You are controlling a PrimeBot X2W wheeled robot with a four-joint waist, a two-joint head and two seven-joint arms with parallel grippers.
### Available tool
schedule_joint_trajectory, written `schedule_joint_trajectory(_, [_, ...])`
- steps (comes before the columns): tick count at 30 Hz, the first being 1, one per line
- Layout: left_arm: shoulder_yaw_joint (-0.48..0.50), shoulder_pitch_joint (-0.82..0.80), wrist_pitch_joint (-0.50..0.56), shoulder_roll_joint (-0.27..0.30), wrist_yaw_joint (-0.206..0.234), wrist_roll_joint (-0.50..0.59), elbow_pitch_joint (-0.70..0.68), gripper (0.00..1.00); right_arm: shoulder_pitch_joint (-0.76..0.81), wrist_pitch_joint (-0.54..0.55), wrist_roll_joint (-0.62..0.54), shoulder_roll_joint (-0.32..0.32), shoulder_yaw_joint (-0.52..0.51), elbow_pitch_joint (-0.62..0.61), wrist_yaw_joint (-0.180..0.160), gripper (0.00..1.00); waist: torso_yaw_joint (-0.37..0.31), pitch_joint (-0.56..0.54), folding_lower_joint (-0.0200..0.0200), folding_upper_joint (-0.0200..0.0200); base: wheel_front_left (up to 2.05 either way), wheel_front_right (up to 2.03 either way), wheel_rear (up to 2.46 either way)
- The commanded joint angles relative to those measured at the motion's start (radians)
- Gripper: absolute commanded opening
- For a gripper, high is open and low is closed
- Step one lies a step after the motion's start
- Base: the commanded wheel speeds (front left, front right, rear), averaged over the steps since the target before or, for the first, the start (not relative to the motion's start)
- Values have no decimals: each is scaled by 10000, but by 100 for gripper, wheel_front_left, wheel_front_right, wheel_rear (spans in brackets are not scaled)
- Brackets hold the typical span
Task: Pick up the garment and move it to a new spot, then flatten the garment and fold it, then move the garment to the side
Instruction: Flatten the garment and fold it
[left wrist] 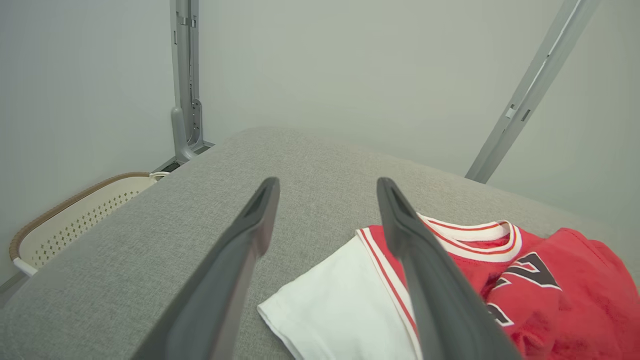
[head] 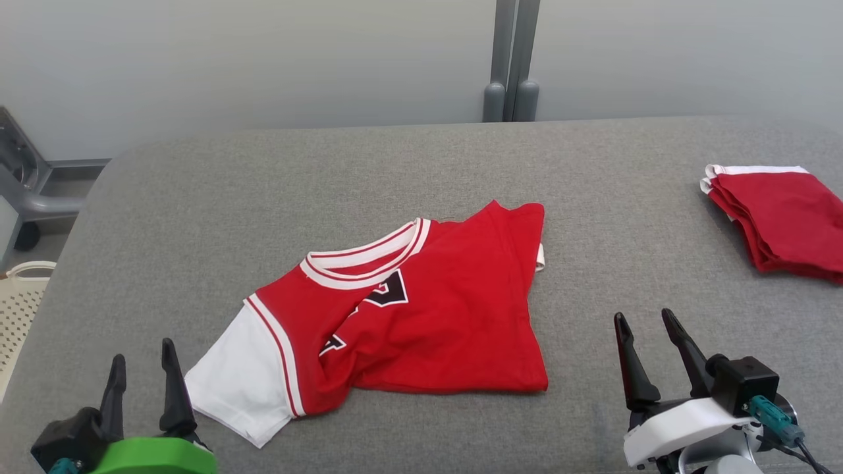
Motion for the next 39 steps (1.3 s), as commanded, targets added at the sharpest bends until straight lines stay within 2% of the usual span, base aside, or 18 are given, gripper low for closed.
schedule_joint_trajectory(1, [-54,304,-1,-30,-68,185,-172,100,149,-84,-97,-16,-56,49,-4,100,36,-76,0,0,0,0,0])
schedule_joint_trajectory(7, [-341,1174,-3,-72,-81,350,-744,100,391,-130,-337,-15,-186,207,-4,100,48,-203,0,0,0,0,0])
schedule_joint_trajectory(17, [-986,1885,-3,-73,565,133,-1388,100,620,-126,-728,-16,-189,286,-4,100,43,-182,0,0,0,0,0])
schedule_joint_trajectory(32, [-1655,1893,-4,-74,1212,113,-1563,100,454,-129,-1005,-15,142,238,-4,100,17,-159,0,0,0,0,0])
schedule_joint_trajectory(36, [-1756,1716,153,10,1394,274,-1313,100,383,310,-1230,-13,427,351,-4,100,58,-137,0,0,0,0,0])
schedule_joint_trajectory(38, [-1730,1439,378,134,1501,331,-1272,100,348,812,-359,-33,411,423,-9,100,69,-104,0,0,0,0,0])
schedule_joint_trajectory(39, [-1712,1328,578,218,1585,391,-1196,100,226,1091,-496,-19,521,383,-6,100,74,-84,0,0,0,0,0])
